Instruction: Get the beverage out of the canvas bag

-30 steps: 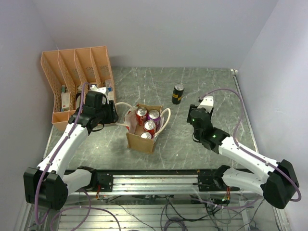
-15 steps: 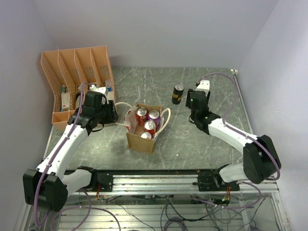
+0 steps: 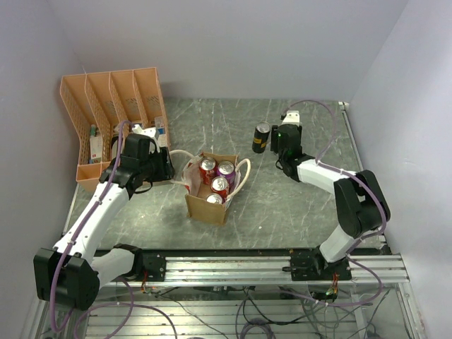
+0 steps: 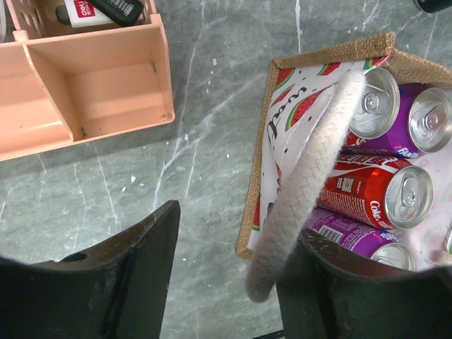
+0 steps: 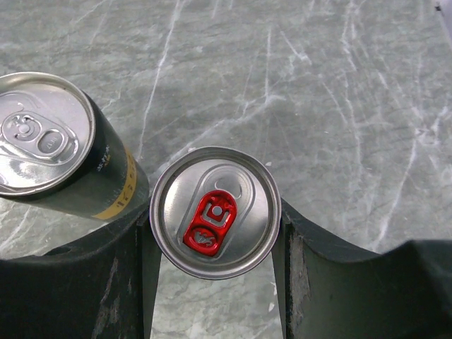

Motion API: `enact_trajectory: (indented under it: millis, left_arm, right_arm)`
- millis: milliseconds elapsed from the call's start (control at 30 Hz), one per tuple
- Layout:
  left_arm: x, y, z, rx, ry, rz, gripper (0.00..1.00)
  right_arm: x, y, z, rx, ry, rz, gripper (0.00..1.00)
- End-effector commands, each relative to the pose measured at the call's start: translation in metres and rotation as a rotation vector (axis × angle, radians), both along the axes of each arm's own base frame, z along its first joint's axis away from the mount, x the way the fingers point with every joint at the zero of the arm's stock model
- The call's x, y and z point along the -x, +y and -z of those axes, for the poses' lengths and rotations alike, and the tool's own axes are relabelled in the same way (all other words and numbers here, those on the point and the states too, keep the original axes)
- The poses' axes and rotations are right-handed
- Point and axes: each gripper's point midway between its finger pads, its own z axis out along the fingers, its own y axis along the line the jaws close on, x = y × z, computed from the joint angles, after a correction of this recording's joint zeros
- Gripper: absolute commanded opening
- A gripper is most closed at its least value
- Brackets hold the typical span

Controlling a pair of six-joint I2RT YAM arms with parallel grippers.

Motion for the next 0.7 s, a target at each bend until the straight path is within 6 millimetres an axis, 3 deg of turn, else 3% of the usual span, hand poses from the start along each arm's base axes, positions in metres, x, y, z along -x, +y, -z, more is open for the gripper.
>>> enact_trajectory:
  millis: [0, 100, 233, 367, 567, 667]
  left_arm:
    - [-0.002, -0.005, -0.007, 0.033, -0.033, 0.024, 0.67]
    - [-0.002, -0.007, -0.014, 0.052, -0.059, 0.029, 0.77]
    - [-0.003, -0.005, -0.029, 0.065, -0.098, 0.002, 0.84]
    - [-0.001, -0.008, -0.073, 0.137, -0.16, -0.034, 0.88]
    - [0.003, -0.027, -0.167, 0.391, -0.261, -0.09, 0.89]
    - [0.008, -0.035, -0.199, 0.522, -0.284, -0.131, 0.91]
  right_arm:
    - [-0.025, 0.011, -0.029, -0.041, -0.113, -0.045, 0.0]
    - [-0.028, 0.008, -0.022, -0.025, -0.1, -0.036, 0.0]
    - [-0.031, 0.004, -0.011, -0.024, -0.087, -0.035, 0.0]
    - [-0.034, 0.005, -0.005, -0.043, -0.074, -0.048, 0.05]
    - [-0.032, 0.011, 0.006, -0.046, -0.008, -0.083, 0.42]
    - [-0.028, 0.013, 0.005, -0.053, 0.001, -0.099, 0.6]
